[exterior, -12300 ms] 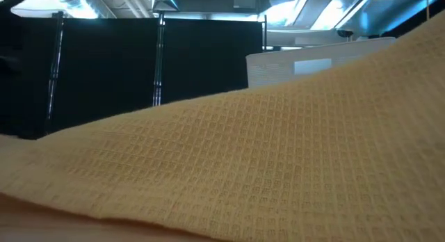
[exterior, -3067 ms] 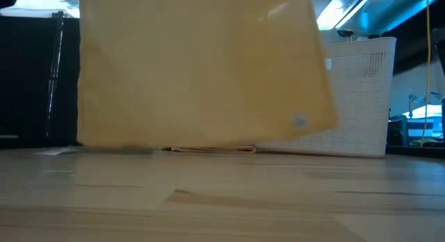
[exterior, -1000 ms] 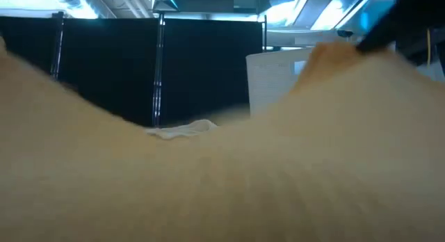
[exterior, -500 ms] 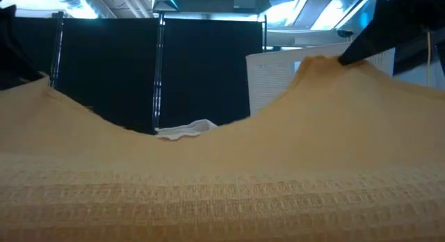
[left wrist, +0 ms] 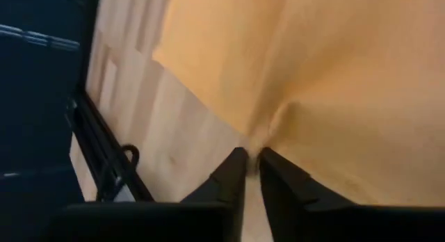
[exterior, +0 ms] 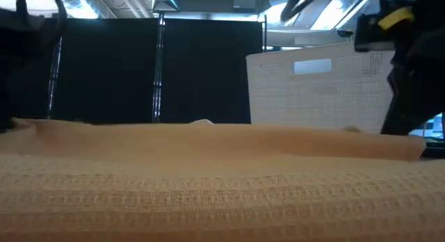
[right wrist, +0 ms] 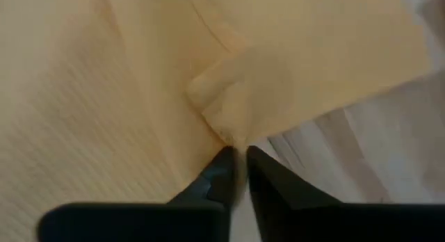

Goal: Fold towel
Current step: Fold the yellow towel

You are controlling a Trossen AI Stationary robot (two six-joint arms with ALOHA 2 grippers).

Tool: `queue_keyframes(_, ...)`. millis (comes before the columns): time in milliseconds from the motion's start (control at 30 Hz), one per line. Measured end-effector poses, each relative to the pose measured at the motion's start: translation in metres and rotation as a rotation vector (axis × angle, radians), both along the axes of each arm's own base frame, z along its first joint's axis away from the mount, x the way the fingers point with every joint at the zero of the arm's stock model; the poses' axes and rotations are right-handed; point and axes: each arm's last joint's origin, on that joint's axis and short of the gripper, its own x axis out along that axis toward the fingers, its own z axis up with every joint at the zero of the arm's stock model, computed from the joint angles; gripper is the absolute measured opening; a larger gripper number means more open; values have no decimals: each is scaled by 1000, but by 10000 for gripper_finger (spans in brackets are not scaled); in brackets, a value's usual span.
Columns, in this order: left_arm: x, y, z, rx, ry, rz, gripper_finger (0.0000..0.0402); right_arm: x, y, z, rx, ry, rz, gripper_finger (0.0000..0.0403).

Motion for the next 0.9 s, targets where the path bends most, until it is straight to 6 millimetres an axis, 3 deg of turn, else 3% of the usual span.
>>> queue_keyframes(133, -1, -2, 4, -42, 71, -7, 95, 0, -2, 6, 50, 80, -4, 107)
queue_keyframes(267, 2, -9, 26, -133, 34, -59, 144, 3, -2, 31, 92, 143, 20, 162)
queue_keyframes(433, 7, -20, 58, -256, -300, -156, 177, 19, -1, 51, -58, -103, -19, 196)
queue_keyframes(533, 13, -26, 64, -303, -452, -184, 185, 35, -12, 51, -52, -231, -104, 198)
queue_keyframes(633, 19, -33, 57, -343, -485, -205, 186, 55, -31, 42, -40, -281, -150, 193)
queue_keyframes(900, 20, -30, 9, -428, -370, -167, 183, 92, -87, 9, 42, -256, -219, 182)
